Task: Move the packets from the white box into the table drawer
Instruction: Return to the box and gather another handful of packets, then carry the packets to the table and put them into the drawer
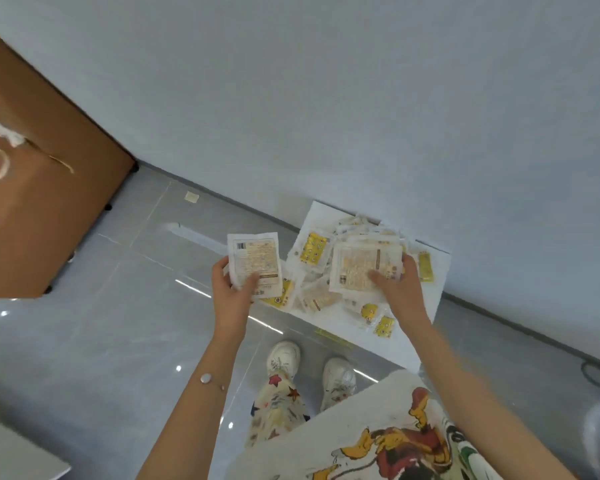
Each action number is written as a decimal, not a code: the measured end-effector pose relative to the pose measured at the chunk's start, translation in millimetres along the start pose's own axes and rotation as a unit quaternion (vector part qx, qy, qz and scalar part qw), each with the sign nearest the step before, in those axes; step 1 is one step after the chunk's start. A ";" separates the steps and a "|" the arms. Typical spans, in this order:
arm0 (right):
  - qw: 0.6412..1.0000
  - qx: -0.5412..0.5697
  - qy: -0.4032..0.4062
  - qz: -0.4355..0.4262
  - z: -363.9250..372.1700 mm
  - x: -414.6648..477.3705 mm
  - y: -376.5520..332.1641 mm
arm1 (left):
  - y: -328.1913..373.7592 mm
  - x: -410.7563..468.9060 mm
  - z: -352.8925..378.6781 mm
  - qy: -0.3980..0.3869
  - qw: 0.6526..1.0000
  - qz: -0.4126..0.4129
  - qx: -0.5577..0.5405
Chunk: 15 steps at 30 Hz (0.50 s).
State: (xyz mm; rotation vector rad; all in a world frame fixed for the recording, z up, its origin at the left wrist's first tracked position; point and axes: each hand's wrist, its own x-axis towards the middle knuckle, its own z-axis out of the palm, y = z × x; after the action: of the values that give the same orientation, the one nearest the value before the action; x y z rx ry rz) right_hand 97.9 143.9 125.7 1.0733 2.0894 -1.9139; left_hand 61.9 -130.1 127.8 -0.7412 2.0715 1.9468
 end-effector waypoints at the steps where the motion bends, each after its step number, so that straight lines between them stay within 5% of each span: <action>1: 0.999 -0.015 -0.026 -0.013 12.4 -9.5 -16.5 | 10.1 -11.2 -17.5 0.019 1.000 -0.005 -0.021; 15: 0.922 -0.162 -0.339 -0.089 269.9 -173.8 -103.7 | 12.6 -128.2 -310.0 0.277 0.937 -0.015 -0.213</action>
State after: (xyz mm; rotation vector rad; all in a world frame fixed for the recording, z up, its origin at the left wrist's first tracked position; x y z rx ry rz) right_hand 69.7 -168.8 249.0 0.1122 2.0051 -1.5907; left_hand 223.6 -404.7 233.7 -1.5574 1.8748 2.4095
